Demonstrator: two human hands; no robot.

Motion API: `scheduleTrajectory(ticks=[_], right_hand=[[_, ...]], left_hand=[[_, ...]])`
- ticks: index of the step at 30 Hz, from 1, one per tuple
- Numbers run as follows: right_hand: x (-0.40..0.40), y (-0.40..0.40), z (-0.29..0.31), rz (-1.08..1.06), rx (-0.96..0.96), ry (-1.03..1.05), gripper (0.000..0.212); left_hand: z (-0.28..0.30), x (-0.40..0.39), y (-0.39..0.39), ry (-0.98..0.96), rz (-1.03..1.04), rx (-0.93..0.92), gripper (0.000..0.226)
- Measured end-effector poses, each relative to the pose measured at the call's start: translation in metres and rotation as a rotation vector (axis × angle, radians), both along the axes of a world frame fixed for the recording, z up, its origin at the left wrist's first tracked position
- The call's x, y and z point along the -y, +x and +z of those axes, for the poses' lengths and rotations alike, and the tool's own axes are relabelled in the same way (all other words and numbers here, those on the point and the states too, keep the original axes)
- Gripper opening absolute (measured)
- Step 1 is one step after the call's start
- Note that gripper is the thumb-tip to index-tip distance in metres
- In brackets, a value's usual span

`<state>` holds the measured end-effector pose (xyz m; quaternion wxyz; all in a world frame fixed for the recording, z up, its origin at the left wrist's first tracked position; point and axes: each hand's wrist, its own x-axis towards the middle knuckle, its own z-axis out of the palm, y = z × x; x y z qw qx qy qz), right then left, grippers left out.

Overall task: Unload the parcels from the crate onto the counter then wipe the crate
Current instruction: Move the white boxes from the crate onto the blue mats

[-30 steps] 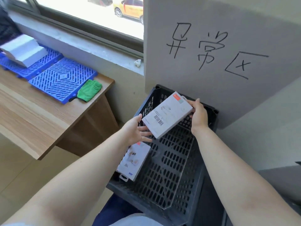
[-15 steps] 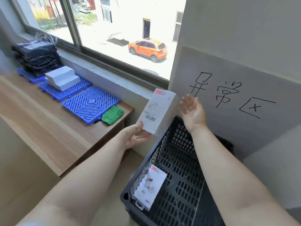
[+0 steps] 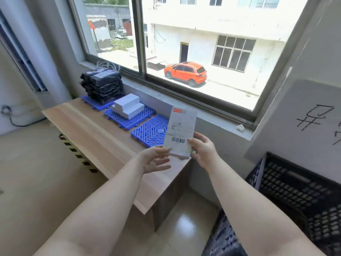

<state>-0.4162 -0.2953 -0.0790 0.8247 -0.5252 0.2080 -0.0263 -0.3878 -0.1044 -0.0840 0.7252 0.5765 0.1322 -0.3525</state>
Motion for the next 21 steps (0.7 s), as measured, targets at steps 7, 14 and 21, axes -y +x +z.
scheduleTrajectory(ticks=[7, 14, 21], right_hand=[[-0.083, 0.049, -0.005, 0.051, -0.047, 0.025, 0.039], [-0.097, 0.115, -0.018, 0.053, -0.049, -0.072, 0.032], [-0.087, 0.209, -0.041, 0.092, -0.236, 0.088, 0.036]], left_hand=[[0.009, -0.100, 0.069, 0.035, 0.022, 0.091, 0.034], [0.007, -0.115, 0.149, 0.012, -0.049, 0.089, 0.052], [-0.008, -0.089, 0.241, 0.127, -0.047, 0.029, 0.054]])
